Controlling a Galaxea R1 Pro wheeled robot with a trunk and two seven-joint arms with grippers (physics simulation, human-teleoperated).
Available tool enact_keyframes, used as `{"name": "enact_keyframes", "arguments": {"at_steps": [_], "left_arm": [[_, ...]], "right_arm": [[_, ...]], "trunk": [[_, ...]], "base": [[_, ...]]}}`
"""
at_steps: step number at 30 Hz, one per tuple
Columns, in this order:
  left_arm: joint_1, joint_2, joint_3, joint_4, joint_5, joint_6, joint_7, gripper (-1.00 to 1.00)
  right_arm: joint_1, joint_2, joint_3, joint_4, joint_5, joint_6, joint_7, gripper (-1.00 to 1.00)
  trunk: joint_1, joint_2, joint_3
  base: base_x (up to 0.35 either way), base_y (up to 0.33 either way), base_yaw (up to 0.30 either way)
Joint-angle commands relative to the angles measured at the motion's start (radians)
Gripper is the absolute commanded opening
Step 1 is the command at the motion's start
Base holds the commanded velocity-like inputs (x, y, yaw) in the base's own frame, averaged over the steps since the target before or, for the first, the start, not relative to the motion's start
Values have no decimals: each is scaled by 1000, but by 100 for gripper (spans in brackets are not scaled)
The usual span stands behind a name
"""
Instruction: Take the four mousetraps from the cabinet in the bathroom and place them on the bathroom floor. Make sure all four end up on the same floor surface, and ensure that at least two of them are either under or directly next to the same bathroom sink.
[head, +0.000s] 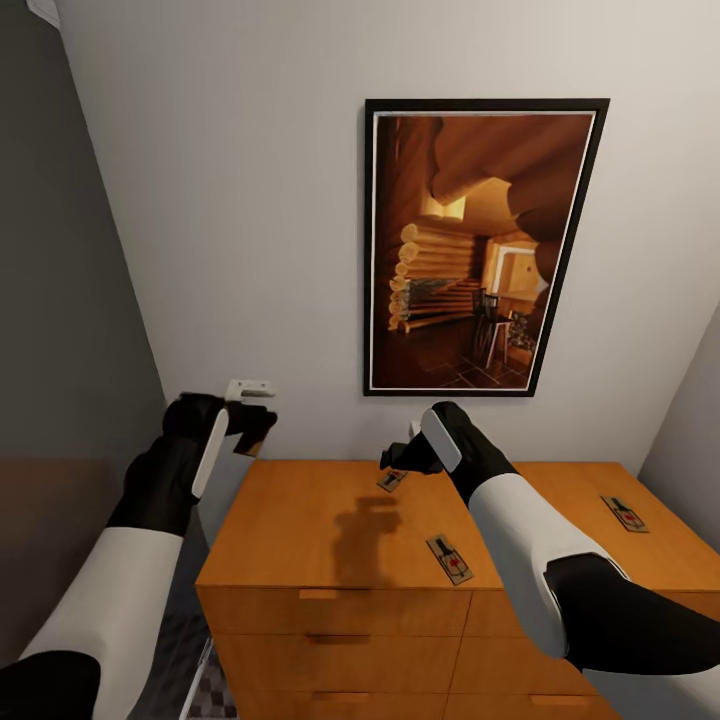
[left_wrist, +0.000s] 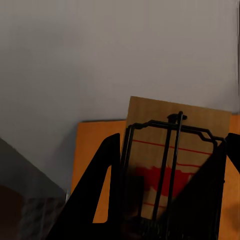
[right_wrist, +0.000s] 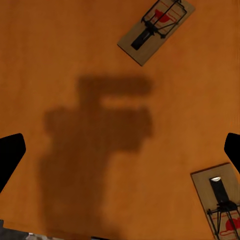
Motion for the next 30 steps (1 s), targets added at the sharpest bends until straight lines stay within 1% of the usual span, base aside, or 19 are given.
{"name": "enact_keyframes", "arguments": {"at_steps": [1,9,18,21,26,30], "left_arm": [[4,0,0,-9,-3,4,-1,-100],[23,0,0,-38,-4,4,-1,-100],[29,0,0,-49,-4,4,-1,-100],[36,0,0,-75,-4,4,-1,-100],[64,0,0,-125,-4,4,-1,-100],[78,0,0,-147,-4,4,-1,-100]], "right_arm": [[0,0,2,-1,-9,2,-10,100],[-5,0,2,-1,-11,2,-46,100],[-12,0,2,-1,-12,2,-59,100],[-18,0,2,-1,-12,2,-60,100],[-22,0,2,0,-12,2,-61,100],[-24,0,2,0,-12,2,-62,100]], "trunk": [[0,-1,-1],[0,-1,-1],[0,-1,-1],[0,-1,-1],[0,-1,-1],[0,-1,-1]], "base": [[0,0,0],[0,0,0],[42,60,0],[55,66,0],[77,70,0],[157,141,0]]}}
